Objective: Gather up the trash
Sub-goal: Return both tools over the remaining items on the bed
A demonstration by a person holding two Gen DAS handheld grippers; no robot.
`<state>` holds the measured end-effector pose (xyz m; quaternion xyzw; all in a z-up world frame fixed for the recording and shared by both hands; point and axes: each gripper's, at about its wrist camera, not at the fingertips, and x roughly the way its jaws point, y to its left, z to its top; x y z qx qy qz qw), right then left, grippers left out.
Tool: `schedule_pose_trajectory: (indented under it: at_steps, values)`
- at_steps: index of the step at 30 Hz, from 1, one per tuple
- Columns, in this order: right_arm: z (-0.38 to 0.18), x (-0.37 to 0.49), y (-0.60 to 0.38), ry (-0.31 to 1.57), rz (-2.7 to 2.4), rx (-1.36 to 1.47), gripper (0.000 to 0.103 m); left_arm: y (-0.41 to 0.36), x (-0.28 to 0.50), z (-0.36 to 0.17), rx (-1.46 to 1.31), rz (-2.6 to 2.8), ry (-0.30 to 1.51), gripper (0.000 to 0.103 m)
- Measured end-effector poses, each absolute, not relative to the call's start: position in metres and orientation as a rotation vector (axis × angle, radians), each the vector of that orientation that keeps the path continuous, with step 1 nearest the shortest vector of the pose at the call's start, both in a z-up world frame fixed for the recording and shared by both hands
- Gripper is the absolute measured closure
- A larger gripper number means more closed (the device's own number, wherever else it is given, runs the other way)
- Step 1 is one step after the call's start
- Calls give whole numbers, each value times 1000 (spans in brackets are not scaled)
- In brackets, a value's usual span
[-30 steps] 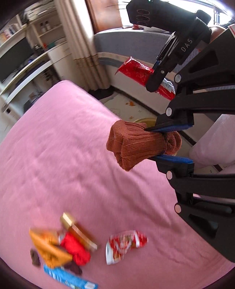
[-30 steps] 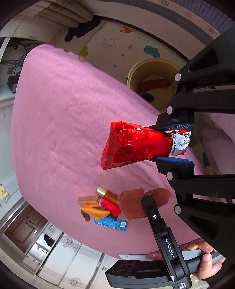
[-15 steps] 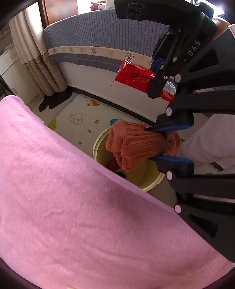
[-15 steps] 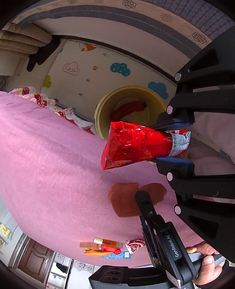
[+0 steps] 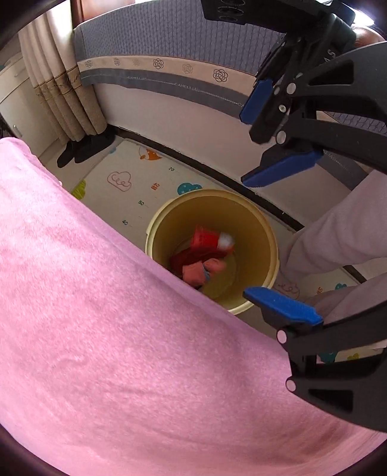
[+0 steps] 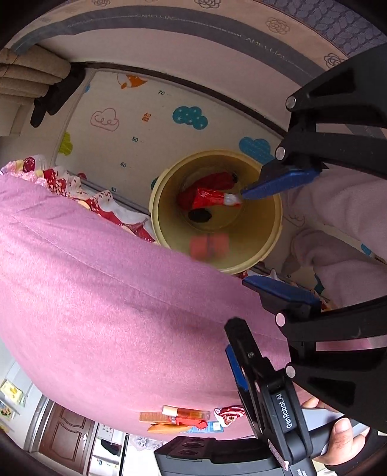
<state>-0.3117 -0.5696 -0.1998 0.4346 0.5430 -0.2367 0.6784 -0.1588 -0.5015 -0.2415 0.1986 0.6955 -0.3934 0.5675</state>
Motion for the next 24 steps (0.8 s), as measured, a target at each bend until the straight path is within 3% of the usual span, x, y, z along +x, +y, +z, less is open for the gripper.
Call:
schedule_pose_trajectory:
  at_steps: [13, 24]
  values:
    - [-146, -271, -548, 1186, -485, 868, 50, -457, -117, -189, 322, -878, 1563, 33]
    - [-56, -141, -454, 1105, -231, 696, 50, -324, -16, -88, 45, -682, 1406, 28]
